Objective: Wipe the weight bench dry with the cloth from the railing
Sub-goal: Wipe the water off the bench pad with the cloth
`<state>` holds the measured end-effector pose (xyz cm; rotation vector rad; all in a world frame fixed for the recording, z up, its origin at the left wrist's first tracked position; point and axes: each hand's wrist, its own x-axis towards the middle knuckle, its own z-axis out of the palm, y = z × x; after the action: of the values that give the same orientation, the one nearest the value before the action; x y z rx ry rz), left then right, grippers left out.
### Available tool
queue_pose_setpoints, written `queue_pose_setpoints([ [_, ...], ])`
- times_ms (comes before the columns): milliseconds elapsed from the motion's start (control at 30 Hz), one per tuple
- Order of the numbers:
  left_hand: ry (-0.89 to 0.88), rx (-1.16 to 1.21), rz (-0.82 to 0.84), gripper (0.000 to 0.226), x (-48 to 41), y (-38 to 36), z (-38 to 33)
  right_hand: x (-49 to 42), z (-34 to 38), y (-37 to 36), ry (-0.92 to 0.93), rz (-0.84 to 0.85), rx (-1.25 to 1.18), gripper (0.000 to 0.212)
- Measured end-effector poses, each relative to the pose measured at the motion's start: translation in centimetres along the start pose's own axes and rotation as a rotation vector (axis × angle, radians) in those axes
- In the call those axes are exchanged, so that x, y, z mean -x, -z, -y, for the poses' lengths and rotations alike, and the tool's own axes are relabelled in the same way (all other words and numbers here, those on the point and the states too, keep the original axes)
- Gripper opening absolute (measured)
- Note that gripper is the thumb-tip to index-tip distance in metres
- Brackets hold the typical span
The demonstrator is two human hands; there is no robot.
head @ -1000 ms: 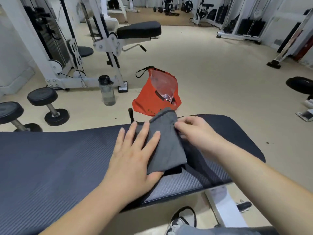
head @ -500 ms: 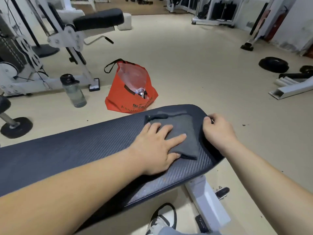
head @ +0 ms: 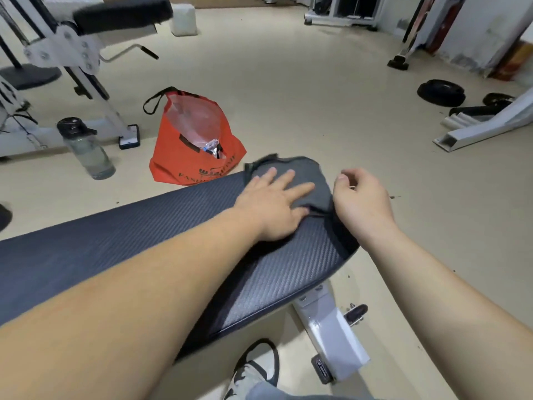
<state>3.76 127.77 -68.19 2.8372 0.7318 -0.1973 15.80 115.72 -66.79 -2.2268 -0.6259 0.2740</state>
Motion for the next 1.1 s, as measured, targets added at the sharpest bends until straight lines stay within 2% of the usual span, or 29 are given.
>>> queue_pose_setpoints([
  [67, 0.122, 0.019, 0.015, 0.062, -0.4, -0.1, -0.5, 0.2, 0.3, 0.1, 0.013, 0.019, 0.007, 0.037],
  [100, 0.127, 0.019, 0.01, 0.062, 0.0, -0.4, -1.5, 0.3, 0.6, 0.2, 0.02, 0.02, 0.011, 0.036],
  [233, -0.082, -0.002, -0.031, 0.063, 6.5, -1.9, -4.9, 0.5, 1.5, -0.1, 0.084, 0.026, 0.077, 0.03],
  [300, -0.213, -0.008, -0.019, 0.064, 10.4, -2.2, -3.8, 0.9, 1.9, -0.6, 0.134, 0.061, 0.127, 0.029],
  [367, -0.23, -0.002, -0.023, 0.065, 12.5, -2.2, -0.8, 1.4, 2.1, -1.2, 0.172, 0.104, 0.162, 0.029],
  [433, -0.102, -0.005, -0.059, 0.068, 12.0, -1.8, 3.4, 1.9, 2.4, -1.8, 0.208, 0.132, 0.166, 0.033],
  [567, 0.297, 0.012, -0.018, 0.06, 9.0, 0.1, 10.3, 2.9, 3.1, -2.7, 0.283, 0.2, 0.188, 0.042],
  [633, 0.348, 0.027, -0.049, 0.06, 9.6, -0.6, 9.6, 3.2, 3.7, -3.2, 0.326, 0.222, 0.203, 0.043],
  [700, 0.29, 0.023, -0.091, 0.061, 12.3, -1.7, 6.5, 3.6, 4.5, -3.9, 0.376, 0.236, 0.213, 0.041],
  [767, 0.129, 0.033, -0.084, 0.062, 16.2, -2.4, 3.9, 4.1, 5.4, -4.7, 0.426, 0.24, 0.23, 0.04],
  [833, -0.009, 0.044, -0.031, 0.062, 19.5, -2.4, 4.2, 4.8, 6.3, -5.4, 0.464, 0.256, 0.245, 0.04],
  [900, -0.018, 0.042, -0.027, 0.063, 21.0, -1.8, 7.2, 5.8, 6.9, -5.9, 0.502, 0.29, 0.256, 0.039],
  [933, 0.035, 0.043, -0.049, 0.064, 21.4, -1.6, 9.0, 6.3, 7.3, -6.1, 0.523, 0.312, 0.263, 0.039],
  [1000, 0.261, 0.041, -0.104, 0.072, 22.2, -1.3, 12.2, 7.3, 8.0, -6.6, 0.573, 0.361, 0.283, 0.038],
  [1100, 0.524, 0.0, -0.111, 0.08, 24.0, -1.5, 12.5, 8.4, 9.1, -7.4, 0.641, 0.423, 0.321, 0.037],
])
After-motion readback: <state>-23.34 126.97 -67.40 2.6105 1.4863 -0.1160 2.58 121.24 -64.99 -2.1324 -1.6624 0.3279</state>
